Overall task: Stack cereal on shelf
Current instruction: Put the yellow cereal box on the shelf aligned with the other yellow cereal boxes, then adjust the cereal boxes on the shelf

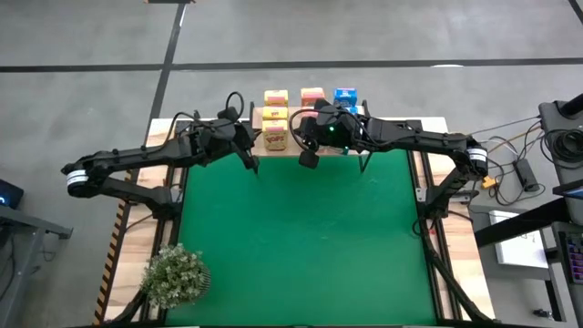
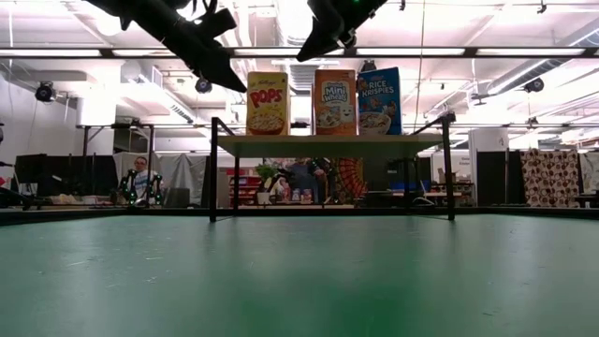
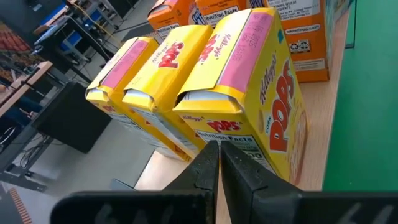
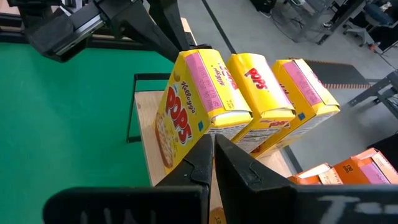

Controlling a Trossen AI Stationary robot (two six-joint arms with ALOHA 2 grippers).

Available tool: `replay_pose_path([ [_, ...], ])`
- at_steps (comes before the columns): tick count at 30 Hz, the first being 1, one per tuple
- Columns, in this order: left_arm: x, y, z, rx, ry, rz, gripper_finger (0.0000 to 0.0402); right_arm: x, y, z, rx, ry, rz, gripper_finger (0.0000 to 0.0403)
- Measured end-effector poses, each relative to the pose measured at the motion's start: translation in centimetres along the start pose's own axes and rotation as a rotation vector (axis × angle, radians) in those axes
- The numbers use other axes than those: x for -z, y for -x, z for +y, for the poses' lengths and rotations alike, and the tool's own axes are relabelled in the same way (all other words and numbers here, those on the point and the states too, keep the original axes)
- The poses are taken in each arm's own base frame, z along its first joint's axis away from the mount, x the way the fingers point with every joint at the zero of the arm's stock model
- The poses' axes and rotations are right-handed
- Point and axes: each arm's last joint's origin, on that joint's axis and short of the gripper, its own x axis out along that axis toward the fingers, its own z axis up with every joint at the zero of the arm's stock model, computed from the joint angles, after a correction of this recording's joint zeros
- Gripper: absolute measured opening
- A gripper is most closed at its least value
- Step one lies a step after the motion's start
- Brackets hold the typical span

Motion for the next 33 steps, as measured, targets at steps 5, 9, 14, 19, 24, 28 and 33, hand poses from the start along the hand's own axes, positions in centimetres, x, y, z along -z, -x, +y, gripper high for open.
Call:
replay_pose_path([
  [5,-0.2,0.0,0.1,-0.009,0.010,-0.022,0.0000,0.0,0.0,0.0,0.000,0.000,0.001,0.0009],
  [9,-0.4,0.0,0.1,-0.016,0.013,-0.034,0.0000,0.0,0.0,0.0,-0.001,0.000,0.002,0.0009],
  [14,-0.2,0.2,0.6,-0.131,0.009,0.010,0.0000,0.1,0.0,0.0,-0.003,0.002,0.010,0.0009],
  [19,0.0,0.0,1.4,-0.246,-0.038,0.057,0.0000,0.2,0.0,0.1,-0.006,0.005,0.022,0.0009],
  [24,0.5,-0.9,2.8,-0.164,-0.052,0.019,0.0000,0.4,0.0,0.1,-0.010,0.008,0.037,0.0009],
  [28,0.8,-1.1,3.5,-0.105,-0.027,-0.010,0.0000,0.5,0.0,0.1,-0.014,0.011,0.052,0.0009],
  [33,0.8,-1.6,3.6,-0.073,-0.019,-0.036,0.0000,0.5,0.0,0.1,-0.014,0.012,0.053,0.0009],
])
